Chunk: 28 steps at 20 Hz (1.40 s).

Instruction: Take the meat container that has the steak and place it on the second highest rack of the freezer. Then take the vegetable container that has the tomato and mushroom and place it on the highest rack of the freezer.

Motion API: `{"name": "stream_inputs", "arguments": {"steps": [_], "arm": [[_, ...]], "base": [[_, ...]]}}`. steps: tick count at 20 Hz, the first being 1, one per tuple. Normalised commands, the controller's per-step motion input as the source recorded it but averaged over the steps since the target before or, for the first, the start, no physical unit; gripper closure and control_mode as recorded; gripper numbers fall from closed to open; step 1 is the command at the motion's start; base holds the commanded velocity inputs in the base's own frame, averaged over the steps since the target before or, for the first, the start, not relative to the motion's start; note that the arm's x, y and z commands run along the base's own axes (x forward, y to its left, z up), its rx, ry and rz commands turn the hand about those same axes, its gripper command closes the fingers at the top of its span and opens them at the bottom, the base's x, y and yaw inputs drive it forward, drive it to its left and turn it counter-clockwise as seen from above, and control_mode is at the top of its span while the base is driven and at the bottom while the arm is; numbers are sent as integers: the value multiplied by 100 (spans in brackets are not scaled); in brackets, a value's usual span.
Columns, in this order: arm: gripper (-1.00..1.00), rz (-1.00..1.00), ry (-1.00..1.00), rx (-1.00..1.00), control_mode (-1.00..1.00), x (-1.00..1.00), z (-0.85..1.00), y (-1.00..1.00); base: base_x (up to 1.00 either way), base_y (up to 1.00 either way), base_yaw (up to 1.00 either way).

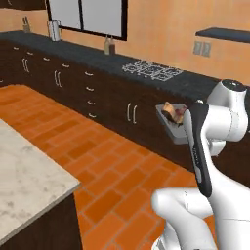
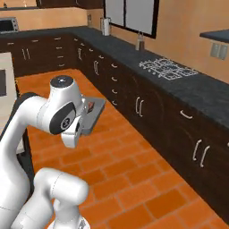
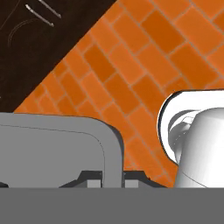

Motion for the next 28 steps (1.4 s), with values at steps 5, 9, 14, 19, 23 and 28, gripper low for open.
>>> {"name": "stream_inputs", "arguments": {"steps": [5,9,14,19,23,28], "arm": [[100,0,0,0,100,0,0,0],[100,0,0,0,100,0,0,0],[100,0,0,0,100,0,0,0],[100,0,0,0,100,0,0,0],[100,0,0,0,100,0,0,0],[100,0,0,0,100,0,0,0]], "base": [[0,0,100],[0,0,100],[0,-2,100],[0,-3,99],[0,-10,95],[-2,-21,87]]}}
